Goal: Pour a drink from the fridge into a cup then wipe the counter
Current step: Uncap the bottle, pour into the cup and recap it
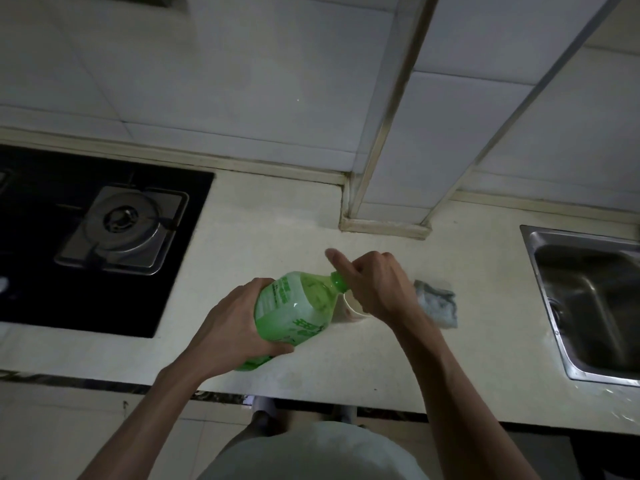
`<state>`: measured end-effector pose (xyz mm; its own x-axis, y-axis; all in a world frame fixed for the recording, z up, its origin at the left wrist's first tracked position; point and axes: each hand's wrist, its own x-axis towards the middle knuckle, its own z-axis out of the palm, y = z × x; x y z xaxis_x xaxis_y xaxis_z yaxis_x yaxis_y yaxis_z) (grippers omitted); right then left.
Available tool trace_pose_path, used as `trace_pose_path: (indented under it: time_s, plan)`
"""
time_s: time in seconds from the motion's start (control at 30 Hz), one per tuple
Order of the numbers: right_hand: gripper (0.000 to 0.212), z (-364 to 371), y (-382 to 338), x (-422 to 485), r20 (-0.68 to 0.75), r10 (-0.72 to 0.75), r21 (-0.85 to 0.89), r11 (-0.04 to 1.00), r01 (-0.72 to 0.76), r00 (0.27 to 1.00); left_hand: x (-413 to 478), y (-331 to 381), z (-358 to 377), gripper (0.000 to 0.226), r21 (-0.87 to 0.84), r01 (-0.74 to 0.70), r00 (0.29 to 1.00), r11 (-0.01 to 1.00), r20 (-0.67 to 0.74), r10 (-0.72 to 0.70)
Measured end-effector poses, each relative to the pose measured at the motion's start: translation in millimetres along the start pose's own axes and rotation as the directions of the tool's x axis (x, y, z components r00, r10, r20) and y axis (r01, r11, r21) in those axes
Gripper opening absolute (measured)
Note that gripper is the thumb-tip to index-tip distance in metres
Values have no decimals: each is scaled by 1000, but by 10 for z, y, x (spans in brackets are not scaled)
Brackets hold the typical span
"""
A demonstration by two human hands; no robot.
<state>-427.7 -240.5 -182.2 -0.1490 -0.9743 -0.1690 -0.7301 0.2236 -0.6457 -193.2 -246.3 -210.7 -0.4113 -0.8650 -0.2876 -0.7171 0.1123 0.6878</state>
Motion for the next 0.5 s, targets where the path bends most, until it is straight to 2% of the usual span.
trace_pose_path:
  time_s: [0.1, 0.27, 0.33, 0.4, 0.43, 0.5]
  plan:
    - [78, 41, -102, -18, -19, 54, -6, 999, -54, 998, -41, -46, -25, 88, -29, 3, 1000, 1000, 3, -3]
    - [85, 27, -139, -73, 43, 48, 123, 991, -53, 998, -99, -143, -89, 89, -54, 11, 999, 998, -34, -13]
    - [71, 28, -122, -79, 93, -32, 215, 976, 11, 995, -109, -188, -126, 89, -43, 15, 999, 999, -47, -17]
    - [44, 28, -106, -73, 119, -144, 262, 959, 109, 982, -115, -240, -169, 89, -36, 16, 998, 999, -57, -18]
    - [34, 26, -113, -70, 126, -196, 247, 956, 161, 972, -119, -266, -193, 90, -34, 14, 998, 999, -59, -16]
    - [28, 62, -146, -72, 129, -268, 178, 953, 243, 955, -125, -323, -239, 90, -33, 11, 998, 999, -59, -13]
